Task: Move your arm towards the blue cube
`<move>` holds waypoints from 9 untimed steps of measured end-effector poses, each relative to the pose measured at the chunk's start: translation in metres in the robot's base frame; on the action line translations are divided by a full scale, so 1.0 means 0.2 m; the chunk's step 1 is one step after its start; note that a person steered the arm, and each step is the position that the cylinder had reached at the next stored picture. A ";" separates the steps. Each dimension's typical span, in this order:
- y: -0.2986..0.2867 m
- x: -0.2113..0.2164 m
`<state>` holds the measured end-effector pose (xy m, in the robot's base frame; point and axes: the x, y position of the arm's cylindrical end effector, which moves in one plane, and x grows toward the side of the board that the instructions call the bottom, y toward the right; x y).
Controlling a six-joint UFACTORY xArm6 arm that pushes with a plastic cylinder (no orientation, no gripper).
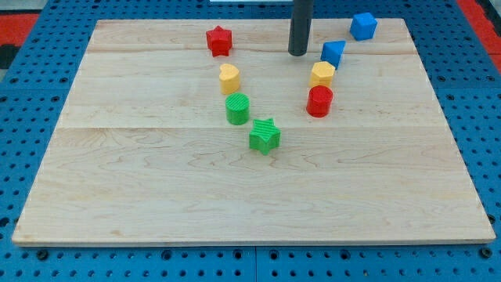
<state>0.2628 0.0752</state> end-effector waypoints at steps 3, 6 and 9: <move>-0.01 -0.19; 0.22 -0.03; 0.19 -0.35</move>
